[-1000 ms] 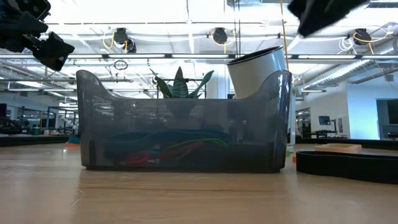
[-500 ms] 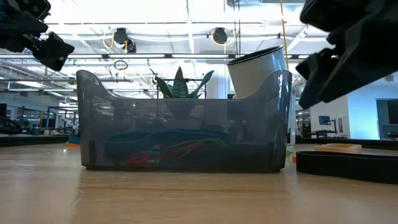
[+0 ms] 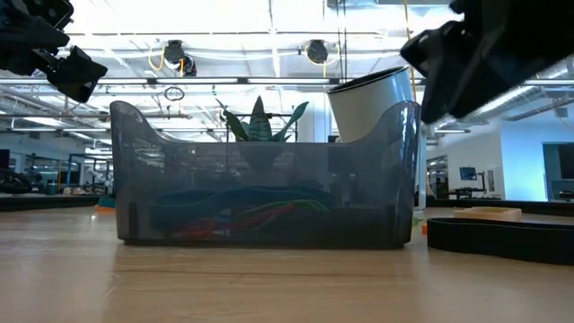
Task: Pick and place rubber bands into bin
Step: Put the left black rubber band into the gray bin
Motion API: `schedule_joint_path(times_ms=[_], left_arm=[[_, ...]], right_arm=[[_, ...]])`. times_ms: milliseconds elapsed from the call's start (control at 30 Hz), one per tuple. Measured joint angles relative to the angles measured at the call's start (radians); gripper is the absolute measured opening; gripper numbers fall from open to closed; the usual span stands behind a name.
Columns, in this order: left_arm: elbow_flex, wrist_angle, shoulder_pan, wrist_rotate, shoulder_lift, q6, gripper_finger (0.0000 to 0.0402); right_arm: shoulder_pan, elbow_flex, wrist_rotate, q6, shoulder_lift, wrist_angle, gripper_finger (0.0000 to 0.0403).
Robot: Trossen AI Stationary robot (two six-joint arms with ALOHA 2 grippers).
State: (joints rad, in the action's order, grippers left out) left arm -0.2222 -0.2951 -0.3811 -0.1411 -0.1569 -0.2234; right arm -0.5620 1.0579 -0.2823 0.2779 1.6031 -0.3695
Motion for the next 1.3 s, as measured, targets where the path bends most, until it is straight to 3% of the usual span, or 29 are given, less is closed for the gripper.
schedule_joint_path(times_ms=[200, 800, 1300], left_arm=[[0.0, 0.001, 0.0, 0.0, 0.0, -0.001, 0.0257], [0.0, -0.001, 0.0, 0.0, 0.0, -0.003, 0.0257], [0.0, 0.0, 0.0, 0.0, 0.0, -0.001, 0.0257]], right_arm=[[0.004, 0.03, 0.078, 0.046, 0.087, -0.009, 0.0128], [0.004, 0.031, 0.077, 0.084, 0.237, 0.004, 0.0125], [0.004, 0.03, 0.104, 0.103, 0.238, 0.0, 0.0005]])
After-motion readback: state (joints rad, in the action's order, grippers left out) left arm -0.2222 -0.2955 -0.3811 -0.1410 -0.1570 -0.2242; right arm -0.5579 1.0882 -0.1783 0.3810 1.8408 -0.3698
